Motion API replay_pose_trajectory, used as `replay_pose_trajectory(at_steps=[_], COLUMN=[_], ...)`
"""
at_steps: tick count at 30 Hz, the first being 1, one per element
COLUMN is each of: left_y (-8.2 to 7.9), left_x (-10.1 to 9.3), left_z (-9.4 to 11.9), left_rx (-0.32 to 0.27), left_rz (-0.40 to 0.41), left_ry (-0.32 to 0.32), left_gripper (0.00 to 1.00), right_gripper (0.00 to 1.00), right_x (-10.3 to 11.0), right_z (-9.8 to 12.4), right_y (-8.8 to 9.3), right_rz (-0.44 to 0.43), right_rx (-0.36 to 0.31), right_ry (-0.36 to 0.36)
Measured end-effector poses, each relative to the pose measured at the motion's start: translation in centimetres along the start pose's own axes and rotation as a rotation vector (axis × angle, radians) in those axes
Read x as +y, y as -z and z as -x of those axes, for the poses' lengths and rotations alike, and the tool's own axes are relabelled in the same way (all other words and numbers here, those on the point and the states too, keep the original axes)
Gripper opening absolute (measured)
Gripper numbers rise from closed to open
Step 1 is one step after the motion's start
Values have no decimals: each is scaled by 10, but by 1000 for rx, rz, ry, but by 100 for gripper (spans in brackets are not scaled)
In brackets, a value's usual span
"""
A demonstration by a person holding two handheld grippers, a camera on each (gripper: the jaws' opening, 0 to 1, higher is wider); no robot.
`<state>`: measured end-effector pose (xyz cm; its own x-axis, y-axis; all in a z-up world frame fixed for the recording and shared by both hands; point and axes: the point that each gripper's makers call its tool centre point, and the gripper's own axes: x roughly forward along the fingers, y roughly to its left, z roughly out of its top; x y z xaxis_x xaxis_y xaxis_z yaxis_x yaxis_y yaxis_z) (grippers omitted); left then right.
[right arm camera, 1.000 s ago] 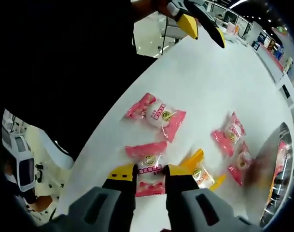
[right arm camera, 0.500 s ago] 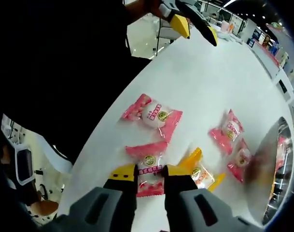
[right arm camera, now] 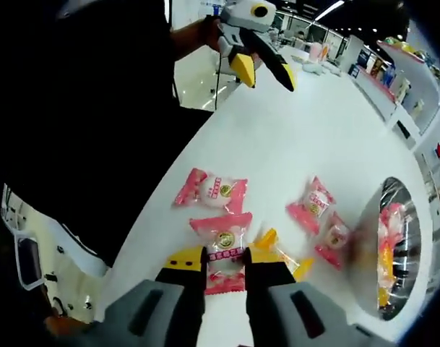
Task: Pick up the marshmallows scattered on the table and place them into the bowl on the table
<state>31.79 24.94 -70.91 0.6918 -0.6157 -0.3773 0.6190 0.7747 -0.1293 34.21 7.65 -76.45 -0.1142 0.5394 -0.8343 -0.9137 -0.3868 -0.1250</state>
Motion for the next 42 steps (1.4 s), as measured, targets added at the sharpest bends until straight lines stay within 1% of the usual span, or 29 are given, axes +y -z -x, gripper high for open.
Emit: replay_pose_trajectory(at_steps=[2, 7, 12, 16, 22, 26, 28, 33, 37, 40, 42], left_y=[0, 0, 1, 2, 1, 1, 1, 1, 2, 2, 2], left_x=[-1, -2, -2, -2, -2, -3, -3, -3, -2, -1, -1], left_z=[0, 1, 1, 1, 0, -1, -1, -2, -3, -3, -3], left_rx=[-1, 0, 4, 6, 6, 7, 8, 9, 14, 16, 16], left_rz=[-1, -3, -2, -2, -3, -5, -5, -8, -9, -7, -7], left_ry=[1, 1, -1, 0, 0, 3, 5, 8, 10, 7, 7], left_gripper=[46, 46, 45, 45, 45, 45, 45, 44, 44, 44, 44], right_gripper=[21, 21, 21, 21, 21, 21, 21, 21, 21, 21, 21], right_x=[-8, -40, -66, -80, -90, -101, -110, -139, -160, -174, -181], right_z=[3, 15, 28, 38, 47, 56, 62, 80, 95, 103, 106], right_y=[0, -4, -5, -5, -8, -12, -13, -13, -8, 0, 4], right_rz=[-24, -106, -178, -205, -233, -261, -278, -354, -427, -479, -509], right_rx=[-15, -66, -109, -127, -160, -198, -217, -277, -321, -340, -354], right_ry=[38, 186, 294, 354, 395, 433, 470, 583, 668, 726, 751])
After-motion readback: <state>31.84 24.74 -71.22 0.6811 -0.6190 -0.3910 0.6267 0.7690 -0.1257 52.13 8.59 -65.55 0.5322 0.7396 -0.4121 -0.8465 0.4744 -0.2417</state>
